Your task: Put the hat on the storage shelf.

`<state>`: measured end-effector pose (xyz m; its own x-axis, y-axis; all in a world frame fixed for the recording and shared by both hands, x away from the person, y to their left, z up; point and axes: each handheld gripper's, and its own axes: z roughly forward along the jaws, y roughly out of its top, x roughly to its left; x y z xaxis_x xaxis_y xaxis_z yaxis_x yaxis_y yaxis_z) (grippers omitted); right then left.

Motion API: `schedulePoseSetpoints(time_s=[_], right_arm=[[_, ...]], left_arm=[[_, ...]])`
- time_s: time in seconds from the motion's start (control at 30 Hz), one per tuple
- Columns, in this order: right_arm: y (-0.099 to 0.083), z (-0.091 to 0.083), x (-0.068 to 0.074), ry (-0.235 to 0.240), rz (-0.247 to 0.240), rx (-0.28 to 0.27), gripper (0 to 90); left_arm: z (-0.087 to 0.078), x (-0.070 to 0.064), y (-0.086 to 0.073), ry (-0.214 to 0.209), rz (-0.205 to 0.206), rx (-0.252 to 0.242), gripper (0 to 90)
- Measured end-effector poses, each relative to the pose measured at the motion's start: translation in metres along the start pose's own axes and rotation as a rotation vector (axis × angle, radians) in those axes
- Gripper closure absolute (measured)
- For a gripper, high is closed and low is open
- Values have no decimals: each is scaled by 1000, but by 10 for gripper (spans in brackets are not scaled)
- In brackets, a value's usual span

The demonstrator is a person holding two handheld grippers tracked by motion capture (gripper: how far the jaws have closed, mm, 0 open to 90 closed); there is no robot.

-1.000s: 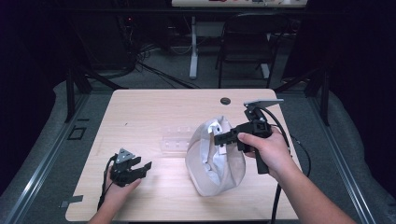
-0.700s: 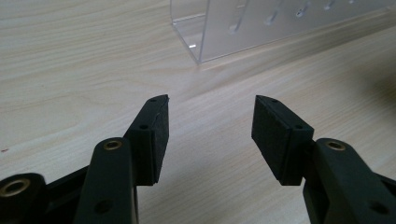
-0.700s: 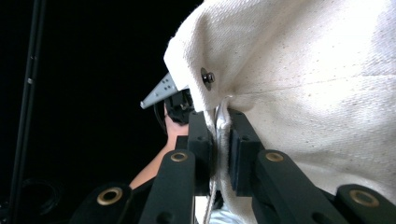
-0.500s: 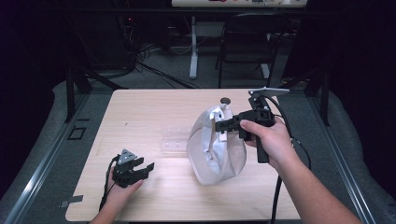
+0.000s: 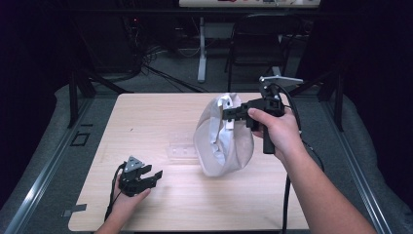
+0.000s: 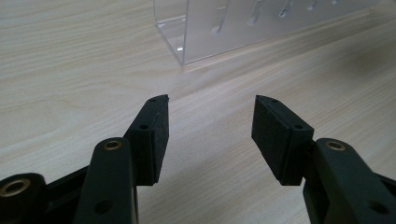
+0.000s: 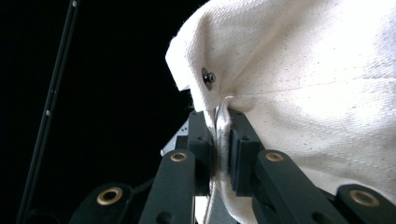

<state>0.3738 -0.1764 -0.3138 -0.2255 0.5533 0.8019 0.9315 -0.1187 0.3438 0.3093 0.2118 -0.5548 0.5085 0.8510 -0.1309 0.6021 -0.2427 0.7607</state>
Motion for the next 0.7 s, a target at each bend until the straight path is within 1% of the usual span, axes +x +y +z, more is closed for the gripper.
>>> schedulePoseSetpoints(time_s=[0.03, 0.2, 0.3, 0.33, 0.37, 0.4, 0.43, 0.47, 0.57, 0.6, 0.7], right_arm=[[4, 1, 1, -4, 2, -13, 818], [15, 3, 3, 6, 14, -37, 818], [18, 4, 3, -1, 18, -52, 817], [22, 6, 3, 1, 21, -69, 815], [23, 6, 2, 4, 25, -72, 814], [25, 8, 2, -5, 24, -77, 814], [25, 8, 2, -5, 24, -77, 814], [27, 11, 1, -15, 21, -72, 814], [29, 12, -1, -16, 18, -70, 815], [31, 13, -2, -20, 18, -78, 815], [34, 14, -4, -19, 28, -87, 816]], left_arm=[[0, 0, 0, -1, 0, -1, 465], [-1, -1, 1, -7, -3, -12, 465], [-1, -1, 1, -6, -3, -13, 465], [0, 0, 1, -10, -3, -15, 465], [0, 0, 1, -10, -3, -15, 465], [-1, 0, 1, -10, 0, -13, 465], [-1, 0, 1, -10, 0, -13, 465], [0, 1, 1, -9, -2, -15, 465], [0, 1, 2, -7, 1, -18, 465], [0, 1, 2, -5, -5, -24, 465], [1, 1, 3, -4, -2, -30, 465]])
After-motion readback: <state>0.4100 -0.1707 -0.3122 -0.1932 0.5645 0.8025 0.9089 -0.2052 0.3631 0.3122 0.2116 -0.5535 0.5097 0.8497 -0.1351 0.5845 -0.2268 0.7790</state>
